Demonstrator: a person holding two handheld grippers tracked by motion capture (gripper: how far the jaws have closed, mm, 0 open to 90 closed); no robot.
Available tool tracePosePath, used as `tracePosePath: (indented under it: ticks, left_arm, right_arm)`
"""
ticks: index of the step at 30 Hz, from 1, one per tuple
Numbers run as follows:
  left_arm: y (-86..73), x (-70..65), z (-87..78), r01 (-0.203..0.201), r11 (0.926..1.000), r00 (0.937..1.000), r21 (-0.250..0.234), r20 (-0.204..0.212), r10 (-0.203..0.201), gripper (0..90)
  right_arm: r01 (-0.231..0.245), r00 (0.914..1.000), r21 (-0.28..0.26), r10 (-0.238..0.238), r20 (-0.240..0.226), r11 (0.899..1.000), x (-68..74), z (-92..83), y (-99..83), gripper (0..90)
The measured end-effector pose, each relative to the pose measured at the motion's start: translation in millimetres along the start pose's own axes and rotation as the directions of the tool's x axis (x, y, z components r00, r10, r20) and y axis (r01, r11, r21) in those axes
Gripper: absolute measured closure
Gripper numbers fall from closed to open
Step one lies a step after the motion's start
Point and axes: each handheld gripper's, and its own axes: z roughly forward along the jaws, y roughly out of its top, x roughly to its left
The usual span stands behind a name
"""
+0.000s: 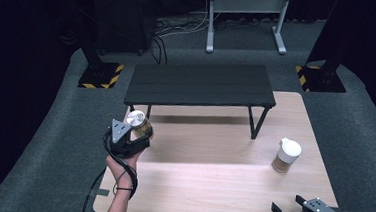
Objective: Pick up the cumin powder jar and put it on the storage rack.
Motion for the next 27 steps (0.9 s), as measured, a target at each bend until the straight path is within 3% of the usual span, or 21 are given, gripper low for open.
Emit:
tracePosePath:
  ticks: [9,16,27]
  left_arm:
    - [12.8,1.5,-2.0,-0.013,0.9999,0.9999,-0.010,0.003,0.013,30.2]
    - [19.9,7.0,-4.5,0.008,0.9997,0.9999,-0.023,0.013,-0.008,30.2]
    - [31.7,10.7,-7.7,0.006,0.9993,0.9998,-0.036,0.018,-0.006,30.3]
  right_arm:
    - [-0.005,1.0000,0.008,0.005,0.002,1.000,0.2,0.6,-2.3,0.0]
    - [-0.003,1.0000,0.008,0.003,0.005,1.000,1.2,-1.0,-3.5,0.0]
    - [0.001,1.0000,0.020,-0.001,0.003,1.000,1.3,-2.2,-3.2,0.0]
